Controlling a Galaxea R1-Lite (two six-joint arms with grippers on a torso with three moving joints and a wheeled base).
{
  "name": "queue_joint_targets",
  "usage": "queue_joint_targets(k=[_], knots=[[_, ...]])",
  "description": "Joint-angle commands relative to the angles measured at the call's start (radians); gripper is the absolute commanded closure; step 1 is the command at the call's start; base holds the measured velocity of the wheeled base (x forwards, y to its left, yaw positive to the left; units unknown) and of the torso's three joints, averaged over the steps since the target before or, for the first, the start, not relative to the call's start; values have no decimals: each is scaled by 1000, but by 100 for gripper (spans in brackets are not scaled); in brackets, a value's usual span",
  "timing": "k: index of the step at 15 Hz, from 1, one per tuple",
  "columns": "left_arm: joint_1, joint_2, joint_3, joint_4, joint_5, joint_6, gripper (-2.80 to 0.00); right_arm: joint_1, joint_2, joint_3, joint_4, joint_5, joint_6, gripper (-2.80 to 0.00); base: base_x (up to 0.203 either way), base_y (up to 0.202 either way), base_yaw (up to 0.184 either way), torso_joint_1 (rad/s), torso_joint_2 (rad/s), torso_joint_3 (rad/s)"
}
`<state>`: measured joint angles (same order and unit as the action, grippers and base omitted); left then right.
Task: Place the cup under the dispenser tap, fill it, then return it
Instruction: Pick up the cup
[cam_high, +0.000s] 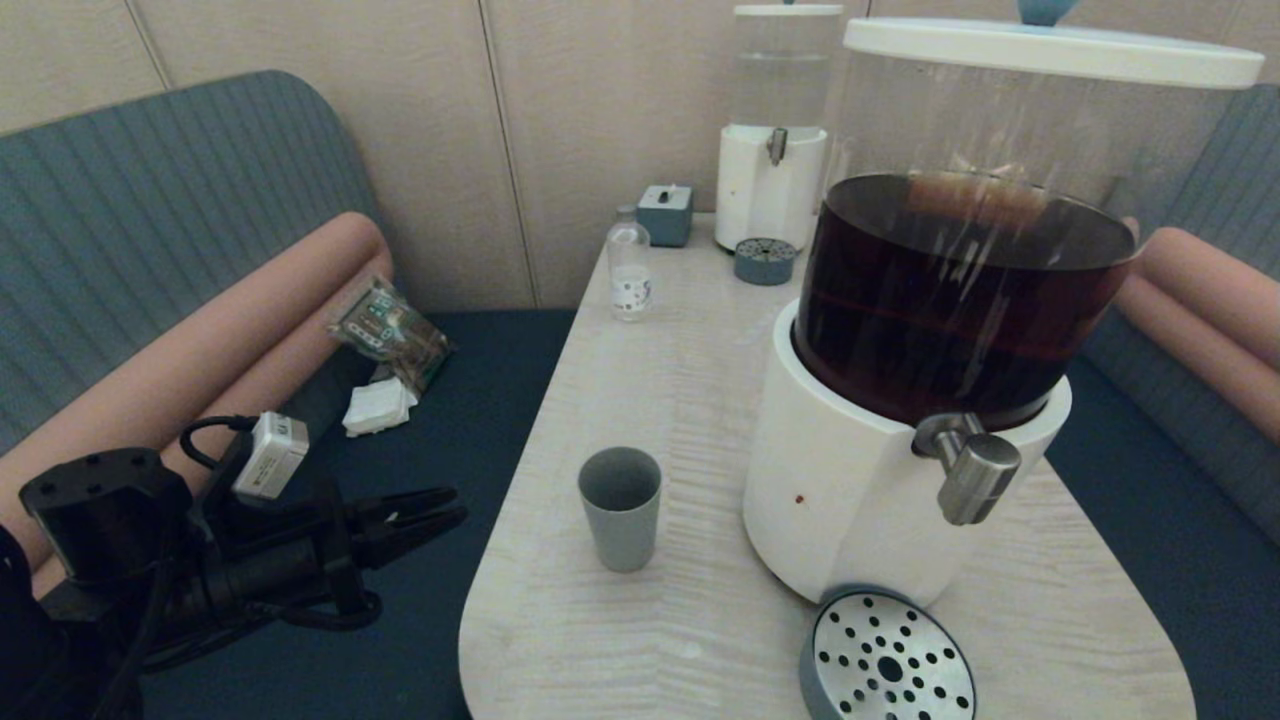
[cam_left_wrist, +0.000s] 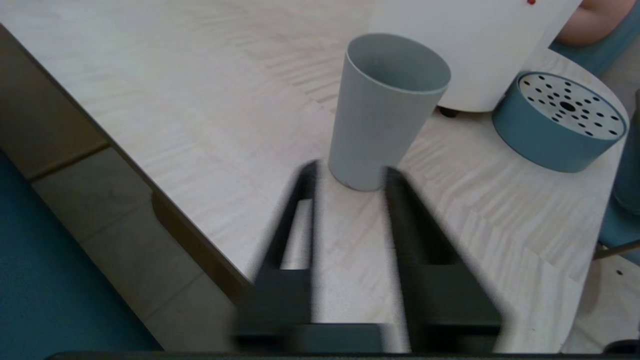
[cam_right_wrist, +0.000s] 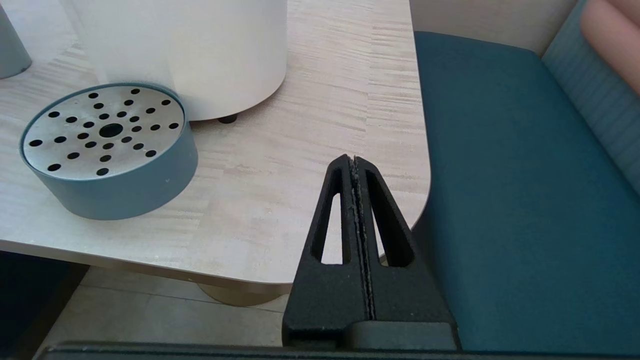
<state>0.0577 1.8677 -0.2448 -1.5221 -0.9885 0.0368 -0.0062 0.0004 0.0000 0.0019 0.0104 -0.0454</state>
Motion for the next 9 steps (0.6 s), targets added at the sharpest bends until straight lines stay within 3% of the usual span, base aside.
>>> queue_joint_targets(k=[1, 6, 9], knots=[[-1, 5, 9, -8, -6, 0, -280, 0, -3, 9, 0, 0, -1, 0, 0, 0, 0, 0, 0, 0], [-8, 74, -6, -8, -8, 33, -280, 0, -3, 11, -2, 2, -4, 0, 0, 0, 0, 0, 0, 0], [-54, 110, -24, -8, -8, 30, -280, 0, -3, 10, -2, 2, -5, 0, 0, 0, 0, 0, 0, 0]])
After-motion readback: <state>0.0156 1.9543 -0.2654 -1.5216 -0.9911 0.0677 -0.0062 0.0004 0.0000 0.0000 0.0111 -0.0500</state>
